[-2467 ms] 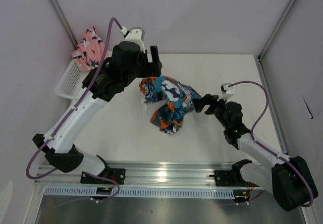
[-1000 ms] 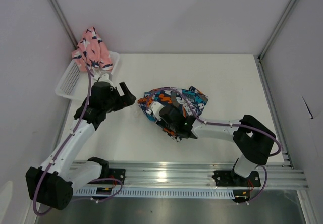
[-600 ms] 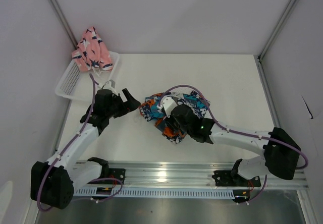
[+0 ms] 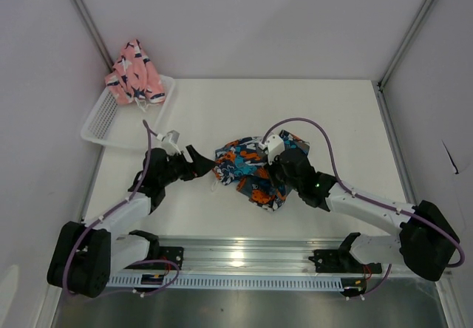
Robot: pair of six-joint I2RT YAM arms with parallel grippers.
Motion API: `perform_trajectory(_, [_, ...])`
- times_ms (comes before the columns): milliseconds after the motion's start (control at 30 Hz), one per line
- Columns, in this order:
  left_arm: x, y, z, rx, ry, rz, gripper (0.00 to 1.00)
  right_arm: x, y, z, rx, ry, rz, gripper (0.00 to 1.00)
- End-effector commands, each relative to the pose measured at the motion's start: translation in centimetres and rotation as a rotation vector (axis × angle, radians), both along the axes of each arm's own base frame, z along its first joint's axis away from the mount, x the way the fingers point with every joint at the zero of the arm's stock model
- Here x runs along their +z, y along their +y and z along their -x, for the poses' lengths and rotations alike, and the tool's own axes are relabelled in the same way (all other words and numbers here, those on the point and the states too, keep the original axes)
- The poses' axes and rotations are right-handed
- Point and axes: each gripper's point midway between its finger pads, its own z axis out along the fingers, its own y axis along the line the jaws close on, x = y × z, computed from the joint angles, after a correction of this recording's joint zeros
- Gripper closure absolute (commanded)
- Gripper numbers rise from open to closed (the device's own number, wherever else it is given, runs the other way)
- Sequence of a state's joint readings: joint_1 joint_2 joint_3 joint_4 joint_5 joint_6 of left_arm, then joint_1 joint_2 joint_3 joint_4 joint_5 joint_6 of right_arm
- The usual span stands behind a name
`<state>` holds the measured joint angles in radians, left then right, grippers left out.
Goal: Fold and stack the shorts
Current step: Flatten the shorts out
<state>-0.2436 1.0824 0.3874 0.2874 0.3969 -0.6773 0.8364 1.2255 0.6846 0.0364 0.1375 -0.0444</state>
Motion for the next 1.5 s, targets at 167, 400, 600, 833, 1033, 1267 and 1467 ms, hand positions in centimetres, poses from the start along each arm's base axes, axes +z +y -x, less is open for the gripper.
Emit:
perform_trajectory(167, [0.0,-1.9,2.4,-0.132,-0.075,0.119,0.22,0.7,0.7,-1.0,0.007,0.002,-0.079,1.0])
perform_trajectory(400, [1.3,-2.5,2.3,-0.142,-0.129,0.127,0.34,0.3,0.8,-1.0,0.014,0.012,-0.082,1.0])
perform_trajectory(600, [0.8,-3.0,1.3,-0.139,-0.118,0.152,0.39,0.5,1.0,-0.8,0.027,0.009,-0.092,1.0])
perform_trajectory(833, [-1.0,-3.3,0.2,-0.114,-0.042,0.147,0.41,0.4,1.0,-0.7,0.034,0.013,-0.094,1.0])
perform_trajectory(1033, [-0.5,-3.9,-0.6,-0.125,-0.049,0.179,0.42,0.4,1.1,-0.5,0.043,0.013,-0.098,1.0])
perform_trajectory(1267, [0.4,-5.8,-0.6,-0.207,-0.06,0.296,0.44,0.6,1.1,-0.5,0.044,0.011,-0.104,1.0])
perform_trajectory(1467, [0.9,-6.4,-0.5,-0.238,-0.075,0.35,0.77,0.5,1.1,-0.5,0.045,0.013,-0.104,1.0])
